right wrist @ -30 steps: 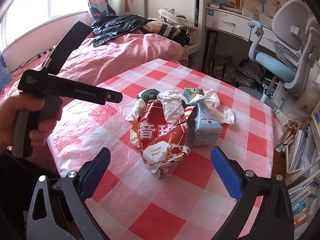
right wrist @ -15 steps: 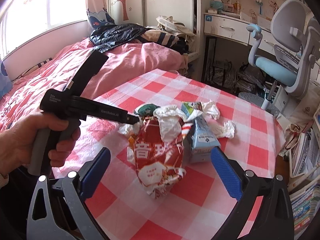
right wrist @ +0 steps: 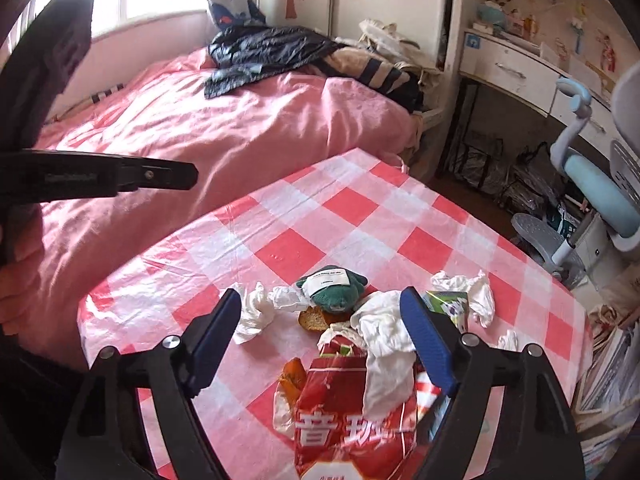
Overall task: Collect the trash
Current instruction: 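Move both open tools down toward the trash pile, then grasp the green felt pad with the right tool while the left tool grasps a white tissue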
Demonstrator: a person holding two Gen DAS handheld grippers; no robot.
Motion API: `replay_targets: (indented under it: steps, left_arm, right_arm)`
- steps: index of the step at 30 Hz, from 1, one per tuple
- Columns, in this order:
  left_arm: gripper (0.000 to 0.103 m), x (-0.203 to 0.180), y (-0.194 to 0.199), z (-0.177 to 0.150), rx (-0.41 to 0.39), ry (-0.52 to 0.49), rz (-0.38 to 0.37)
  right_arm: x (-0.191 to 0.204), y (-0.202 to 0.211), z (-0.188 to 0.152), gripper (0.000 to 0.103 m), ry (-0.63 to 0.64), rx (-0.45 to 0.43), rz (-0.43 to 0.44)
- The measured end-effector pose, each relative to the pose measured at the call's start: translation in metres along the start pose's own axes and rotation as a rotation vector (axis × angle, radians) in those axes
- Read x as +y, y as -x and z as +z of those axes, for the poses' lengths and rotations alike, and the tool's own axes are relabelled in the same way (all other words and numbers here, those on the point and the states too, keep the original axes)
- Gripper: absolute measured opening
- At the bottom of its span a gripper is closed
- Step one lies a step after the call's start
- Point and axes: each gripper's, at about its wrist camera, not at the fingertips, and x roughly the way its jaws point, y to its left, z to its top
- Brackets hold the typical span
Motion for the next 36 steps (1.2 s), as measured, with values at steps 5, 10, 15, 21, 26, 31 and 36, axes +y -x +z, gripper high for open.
replay_targets:
  steps: [5,10,15,21,26,31,36]
  left_arm:
    - [0.007,0.029,-0.008,-0.001,0.048,0.126,-0.027]
    - [0.047,0.038,0.000,0.000,0.006,0.160,0.005]
    - [0.055,0.042,-0.016,-0.005,0.061,0.166,0.027]
    - [0.069,0.004,-0.061,-0.024,0.192,0.003,0.072]
    - [0.073,-0.023,-0.089,-0.039,0.226,-0.088,0.109]
    - [0.037,-0.030,-0.099,-0.048,0.205,-0.146,0.155]
    - [0.017,-0.032,-0.089,-0.046,0.189,-0.134,0.102]
  right_arm:
    - [-0.015,-0.056,0.014,0.058,-0.005,0.201,0.027]
    - [-0.011,-0.098,0.014,0.039,0.010,0.334,0.061]
    - [-0.018,-0.076,0.016,0.031,-0.066,0.234,0.074]
    - [-0.037,0.017,0.000,0.031,-0.215,0.013,0.062]
    - [-0.047,0.064,-0.045,0.031,-0.338,-0.091,0.073]
    - [-0.064,0.070,-0.063,0.031,-0.432,-0.146,0.087]
    - [-0.070,0.085,-0.061,0.031,-0.449,-0.197,0.108]
